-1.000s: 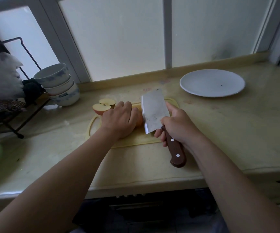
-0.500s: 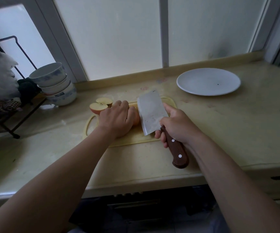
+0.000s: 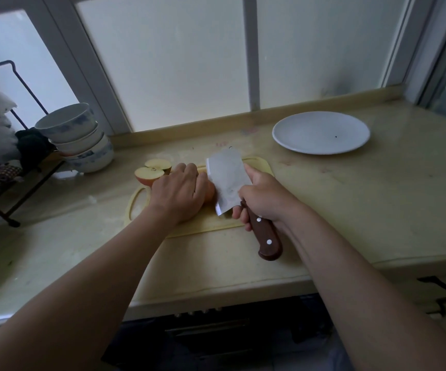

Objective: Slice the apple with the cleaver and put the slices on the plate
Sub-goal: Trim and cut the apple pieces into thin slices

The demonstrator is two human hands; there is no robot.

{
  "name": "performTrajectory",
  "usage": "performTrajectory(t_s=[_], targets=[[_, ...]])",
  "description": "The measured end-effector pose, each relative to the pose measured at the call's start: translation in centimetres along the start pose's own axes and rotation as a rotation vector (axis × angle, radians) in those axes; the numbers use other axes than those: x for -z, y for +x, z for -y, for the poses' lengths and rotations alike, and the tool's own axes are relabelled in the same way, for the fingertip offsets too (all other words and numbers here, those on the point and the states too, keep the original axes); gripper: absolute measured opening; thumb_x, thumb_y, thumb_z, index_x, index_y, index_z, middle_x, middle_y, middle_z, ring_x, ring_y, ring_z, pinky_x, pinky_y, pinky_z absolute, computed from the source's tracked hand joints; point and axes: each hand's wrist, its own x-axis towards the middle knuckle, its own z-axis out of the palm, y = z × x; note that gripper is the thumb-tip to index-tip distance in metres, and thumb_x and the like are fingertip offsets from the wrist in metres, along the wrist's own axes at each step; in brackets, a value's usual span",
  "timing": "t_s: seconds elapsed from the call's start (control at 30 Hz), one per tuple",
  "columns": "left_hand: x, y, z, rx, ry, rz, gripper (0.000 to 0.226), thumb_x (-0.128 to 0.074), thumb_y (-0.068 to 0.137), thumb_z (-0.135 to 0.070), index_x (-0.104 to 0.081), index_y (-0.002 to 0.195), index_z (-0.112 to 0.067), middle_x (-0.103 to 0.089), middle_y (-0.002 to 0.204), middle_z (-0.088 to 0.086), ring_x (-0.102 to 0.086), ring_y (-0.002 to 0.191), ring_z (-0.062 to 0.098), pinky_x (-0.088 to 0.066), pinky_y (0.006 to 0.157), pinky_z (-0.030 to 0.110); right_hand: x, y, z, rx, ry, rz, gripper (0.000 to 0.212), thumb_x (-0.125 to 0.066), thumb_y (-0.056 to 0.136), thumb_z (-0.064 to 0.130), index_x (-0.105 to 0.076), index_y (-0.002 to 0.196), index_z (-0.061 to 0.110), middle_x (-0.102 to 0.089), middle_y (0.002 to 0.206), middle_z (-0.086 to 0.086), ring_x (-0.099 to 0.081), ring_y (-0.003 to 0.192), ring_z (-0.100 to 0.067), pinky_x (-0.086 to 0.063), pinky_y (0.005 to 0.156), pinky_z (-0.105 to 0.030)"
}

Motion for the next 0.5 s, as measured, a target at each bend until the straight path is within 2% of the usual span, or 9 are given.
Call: performTrajectory(t_s=[0.2,0.33,0.43,0.5], targets=[[-1.1,0.4,0.7,0.014,0.002,-0.008,0.054,-0.011,0.090,-0.054,-0.051,0.095,-0.018,-0.052,0.087,0.001,-0.054,0.079,0.023,-0.035,0.064,0.034,-0.4,0.7,0.3,-0.017,-0.030,0.021,0.079,-0.028,0.095,-0.003,-0.022,0.165,0.034,-0.063,0.071,-0.019,-0.052,0.039,-0.014,-0.049,0.041,-0.027],[-0.5,0.3,0.4,-0.009,0.018,-0.001,0.055,-0.009,0.089,-0.051,-0.051,0.094,-0.017,-0.051,0.086,0.001,-0.050,0.079,0.022,-0.040,0.065,0.036,-1.4,1.2,0.8,-0.034,-0.067,0.036,0.082,-0.029,0.097,-0.002,-0.010,0.167,0.036,-0.064,0.073,-0.018,-0.054,0.041,-0.014,-0.051,0.042,-0.028],[-0.2,0.1,0.2,-0.041,0.051,0.010,0.059,-0.003,0.086,-0.051,-0.051,0.092,-0.016,-0.048,0.085,0.002,-0.047,0.081,0.022,-0.040,0.062,0.035,-2.4,2.2,1.1,-0.050,-0.105,0.063,0.081,-0.030,0.097,-0.001,-0.011,0.167,0.034,-0.064,0.063,-0.013,-0.055,0.046,-0.017,-0.053,0.047,-0.031],[-0.4,0.1,0.3,0.003,0.021,-0.006,0.058,-0.005,0.087,-0.052,-0.051,0.093,-0.016,-0.050,0.085,0.002,-0.050,0.080,0.023,-0.042,0.063,0.036,-2.4,2.5,1.2,-0.060,-0.100,0.068,0.081,-0.031,0.096,0.000,-0.011,0.167,0.034,-0.063,0.060,-0.012,-0.054,0.045,-0.017,-0.052,0.048,-0.032]])
